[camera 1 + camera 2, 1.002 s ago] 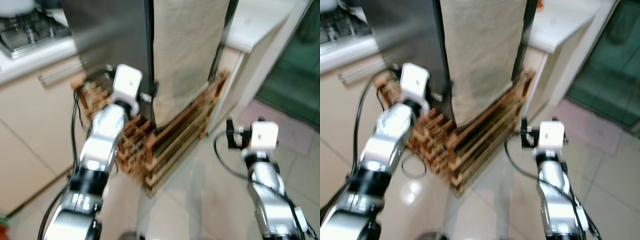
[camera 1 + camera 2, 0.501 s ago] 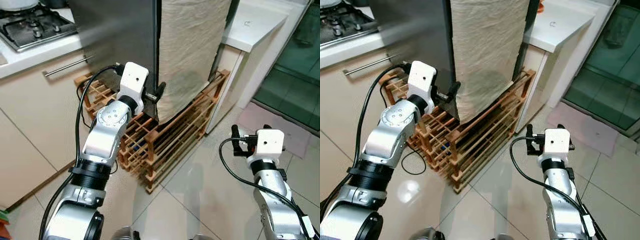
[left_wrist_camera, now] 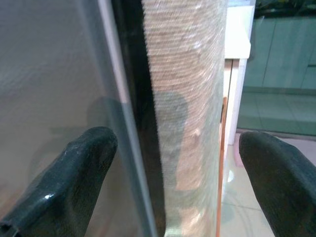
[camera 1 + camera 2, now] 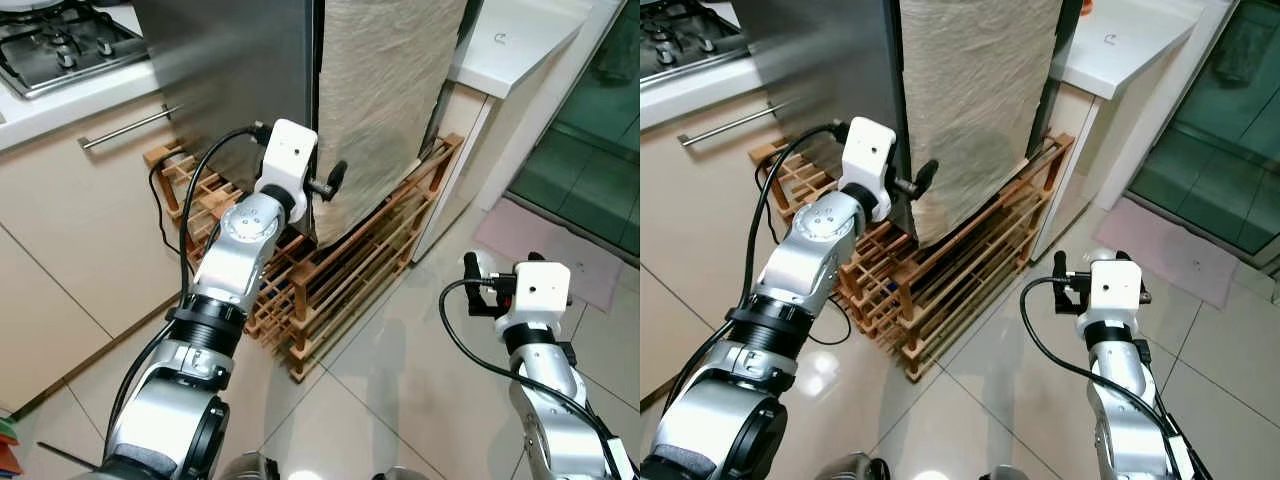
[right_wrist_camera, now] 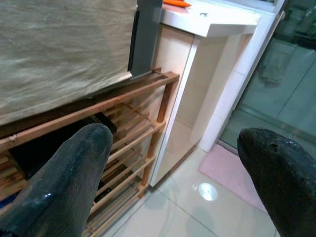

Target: Restocking fridge

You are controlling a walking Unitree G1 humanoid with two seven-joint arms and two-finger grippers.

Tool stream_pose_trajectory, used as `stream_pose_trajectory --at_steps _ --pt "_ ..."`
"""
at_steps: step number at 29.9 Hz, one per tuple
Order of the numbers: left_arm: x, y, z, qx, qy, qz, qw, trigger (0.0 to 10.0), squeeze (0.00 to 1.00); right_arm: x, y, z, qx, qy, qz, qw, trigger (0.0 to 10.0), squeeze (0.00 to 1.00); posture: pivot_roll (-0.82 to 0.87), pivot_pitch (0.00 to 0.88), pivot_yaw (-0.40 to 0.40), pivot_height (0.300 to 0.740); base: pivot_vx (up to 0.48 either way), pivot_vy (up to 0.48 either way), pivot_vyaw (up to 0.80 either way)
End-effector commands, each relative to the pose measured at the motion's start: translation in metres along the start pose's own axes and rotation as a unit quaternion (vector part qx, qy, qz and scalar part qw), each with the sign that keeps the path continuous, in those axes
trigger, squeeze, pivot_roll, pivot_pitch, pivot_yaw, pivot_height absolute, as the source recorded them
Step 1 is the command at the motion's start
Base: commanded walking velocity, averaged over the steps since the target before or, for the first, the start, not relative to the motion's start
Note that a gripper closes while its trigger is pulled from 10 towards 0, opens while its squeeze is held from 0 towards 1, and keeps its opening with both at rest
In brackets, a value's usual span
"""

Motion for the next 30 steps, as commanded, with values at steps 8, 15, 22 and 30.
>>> stream_pose_trajectory --at_steps 8,15,22,30 --pt "0.002 -0.007 0.010 -0.011 0.027 0.004 1.000 10.0 0.00 0.001 -0.001 0.003 0.001 0.003 -0.002 1.000 10.0 0.00 -0.05 0.103 -0.029 0.728 0.000 0.000 0.00" --pt "-0.004 -0.009 0.009 -0.005 0.036 0.001 0.999 10.0 0.00 0.001 -0.002 0.003 0.005 0.005 -0.002 1.000 10.0 0.00 -0.05 0.103 -0.036 0.728 0.000 0.000 0.00" --pt "-0.010 -0.017 0.037 -0.038 0.059 -0.004 0.998 10.0 0.00 0.001 -0.004 0.002 0.011 0.006 -0.001 1.000 10.0 0.00 -0.05 0.103 -0.046 0.728 0.000 0.000 0.00" --pt "-0.011 -0.019 0.060 -0.076 0.090 -0.008 0.993 10.0 0.00 -0.015 0.004 0.000 0.039 0.022 -0.025 0.999 10.0 0.00 -0.05 0.101 -0.050 0.728 0.000 0.000 0.00"
Point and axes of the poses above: a point about 5 cm out from each wrist's last joint towards the gripper, its own y axis pointing back from the gripper into the wrist, its own x axis along the axis of the wrist's last joint, z = x × y, the point moved 1 cm from there along -y, pointing out of the wrist towards the gripper, and after that the axes turned 13 degrees about y, right-handed, at the moved point
